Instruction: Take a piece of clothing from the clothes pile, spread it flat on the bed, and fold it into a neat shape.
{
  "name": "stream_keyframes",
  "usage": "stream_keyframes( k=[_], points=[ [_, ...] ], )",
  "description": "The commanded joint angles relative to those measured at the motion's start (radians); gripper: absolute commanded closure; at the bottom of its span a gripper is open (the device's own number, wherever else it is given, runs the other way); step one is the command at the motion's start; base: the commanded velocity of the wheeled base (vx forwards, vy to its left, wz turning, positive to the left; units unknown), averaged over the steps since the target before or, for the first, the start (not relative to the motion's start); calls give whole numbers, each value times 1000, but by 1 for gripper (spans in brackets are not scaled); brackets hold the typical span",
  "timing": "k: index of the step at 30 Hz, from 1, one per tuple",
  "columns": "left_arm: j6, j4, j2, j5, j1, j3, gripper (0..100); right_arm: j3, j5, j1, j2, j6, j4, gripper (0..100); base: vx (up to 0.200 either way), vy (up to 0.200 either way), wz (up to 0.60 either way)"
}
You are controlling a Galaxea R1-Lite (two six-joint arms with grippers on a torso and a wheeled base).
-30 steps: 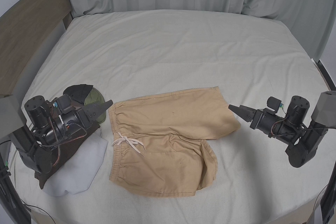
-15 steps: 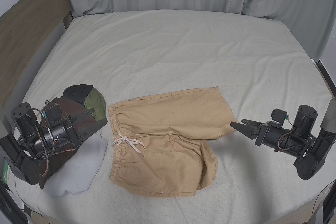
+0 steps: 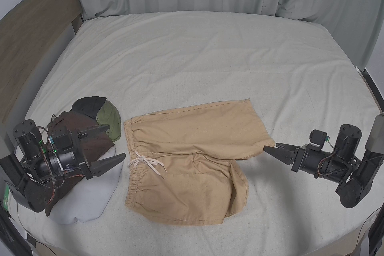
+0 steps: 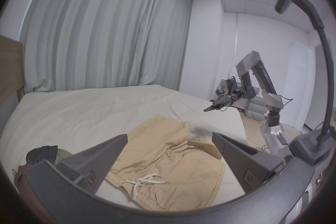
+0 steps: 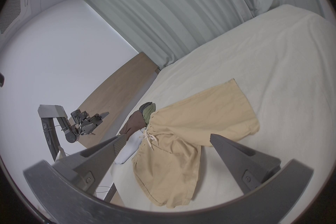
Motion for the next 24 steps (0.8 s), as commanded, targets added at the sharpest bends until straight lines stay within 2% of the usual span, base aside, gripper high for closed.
stream_keyframes(
  k=[1, 24],
  points=[
    [64, -1, 50, -46, 18, -4, 0, 14, 12, -2, 66, 0, -1, 0, 0, 0, 0],
    [101, 1, 67, -50, 21, 8, 0, 12, 20, 26, 279, 2, -4, 0, 0, 0, 0]
  ],
)
